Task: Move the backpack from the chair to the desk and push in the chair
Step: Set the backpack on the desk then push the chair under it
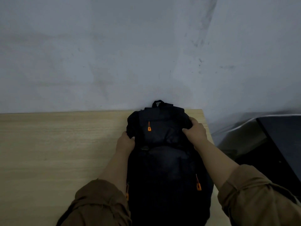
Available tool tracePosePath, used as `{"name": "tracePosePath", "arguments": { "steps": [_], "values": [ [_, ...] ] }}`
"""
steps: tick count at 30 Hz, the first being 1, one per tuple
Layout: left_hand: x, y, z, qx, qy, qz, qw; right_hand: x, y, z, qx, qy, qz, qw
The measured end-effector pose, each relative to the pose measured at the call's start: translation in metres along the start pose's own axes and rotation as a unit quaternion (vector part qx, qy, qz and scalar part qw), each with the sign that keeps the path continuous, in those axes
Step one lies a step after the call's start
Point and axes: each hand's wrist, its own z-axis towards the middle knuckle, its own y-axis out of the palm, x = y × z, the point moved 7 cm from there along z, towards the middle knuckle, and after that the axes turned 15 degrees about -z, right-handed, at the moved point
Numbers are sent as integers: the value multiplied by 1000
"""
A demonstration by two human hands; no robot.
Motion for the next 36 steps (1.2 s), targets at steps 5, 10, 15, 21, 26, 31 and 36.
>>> {"name": "tracePosePath", "arguments": {
  "steps": [5, 10, 15, 21, 26, 31, 36],
  "values": [
    [4, -8, -30, -19, 8, 32, 999, -15, -6, -28, 58, -37, -4, 998],
    [7, -31, -89, 18, 45, -59, 997, -39, -13, -77, 84, -164, -2, 983],
    [-11, -52, -176, 57, 66, -191, 978, -52, -2, -157, 34, -239, 17, 970],
    [-53, -91, -298, 131, 98, -253, 954, -61, 37, -273, -49, -339, 22, 939],
    [-115, -147, -394, 212, 92, -267, 936, -74, 89, -380, -139, -402, 21, 905],
    [-197, -212, -499, 323, 74, -286, 899, -82, 152, -505, -224, -469, -10, 854],
    [-286, -265, -614, 414, 24, -305, 857, -75, 211, -635, -285, -536, -44, 793]
  ]
}}
